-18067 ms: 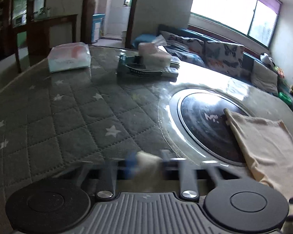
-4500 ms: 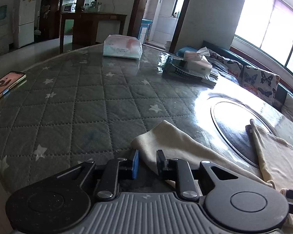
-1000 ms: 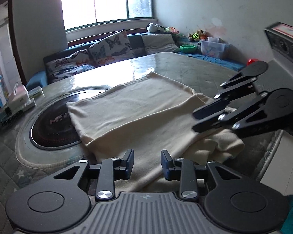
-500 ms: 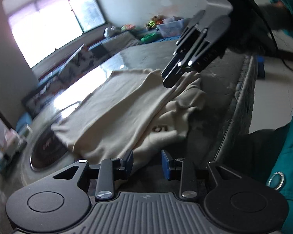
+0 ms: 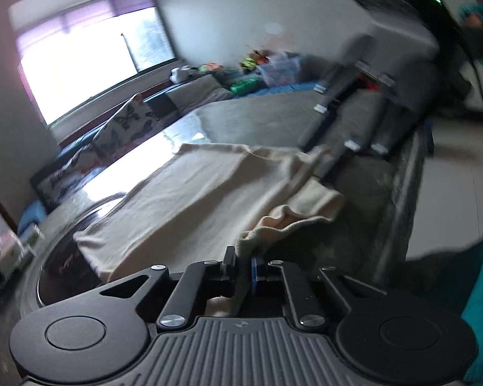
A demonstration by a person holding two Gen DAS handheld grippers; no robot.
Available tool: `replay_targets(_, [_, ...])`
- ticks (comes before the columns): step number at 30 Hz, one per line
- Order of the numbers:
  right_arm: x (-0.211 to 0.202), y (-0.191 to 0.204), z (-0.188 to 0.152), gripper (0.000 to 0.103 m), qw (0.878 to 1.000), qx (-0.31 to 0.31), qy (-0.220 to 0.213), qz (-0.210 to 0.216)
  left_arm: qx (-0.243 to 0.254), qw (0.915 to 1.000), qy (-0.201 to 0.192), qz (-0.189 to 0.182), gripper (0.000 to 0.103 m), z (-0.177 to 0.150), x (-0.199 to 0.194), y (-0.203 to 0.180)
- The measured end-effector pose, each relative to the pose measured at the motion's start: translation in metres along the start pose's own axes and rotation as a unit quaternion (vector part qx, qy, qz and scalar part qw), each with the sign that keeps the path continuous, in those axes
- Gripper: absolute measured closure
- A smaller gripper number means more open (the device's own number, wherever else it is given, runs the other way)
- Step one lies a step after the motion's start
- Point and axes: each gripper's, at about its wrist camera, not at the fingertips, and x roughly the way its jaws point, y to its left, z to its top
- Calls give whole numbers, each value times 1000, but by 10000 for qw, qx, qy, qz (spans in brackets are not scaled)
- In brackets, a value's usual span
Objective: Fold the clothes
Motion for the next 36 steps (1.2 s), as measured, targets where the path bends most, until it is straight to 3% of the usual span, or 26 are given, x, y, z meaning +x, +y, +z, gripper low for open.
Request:
replay_targets(4, [-2, 9, -4, 48, 9992, -407, 29, -13, -550, 9985, 6, -76, 94, 6, 4, 22])
replay_targets(11, [21, 22, 0, 47, 9933, -1066, -301, -328, -1311, 9912, 30, -176, 94, 14, 9, 53])
replay_targets(13, [30, 19, 4, 51, 9930, -1065, -347, -362, -1307, 9912, 49, -183, 94, 14, 9, 53])
replay_targets(15, [38, 12, 9, 68, 9950, -932, -262, -253, -1265, 9918, 65, -179, 94, 12, 8, 52])
replay_targets(20, [42, -4, 19, 87, 9987, -483, -121, 87, -1085, 9939, 98, -142, 83, 2, 1, 43])
replay_targets(26, [42, -19, 29, 90, 9996, 67, -65, 276, -792, 9966, 232, 61, 80, -16, -8, 31])
replay_targets(32, [42, -23, 36, 90, 9995, 153, -83, 250, -415, 9985, 233, 275, 77, -22, -11, 22])
replay_targets(35, [41, -20, 36, 92, 9996, 186, -119, 190, -227, 9987, 233, 382, 85, -26, -12, 18])
replay_targets(36, [40, -19, 35, 93, 9996, 196, -137, 164, -269, 9987, 230, 379, 93, -26, -13, 20])
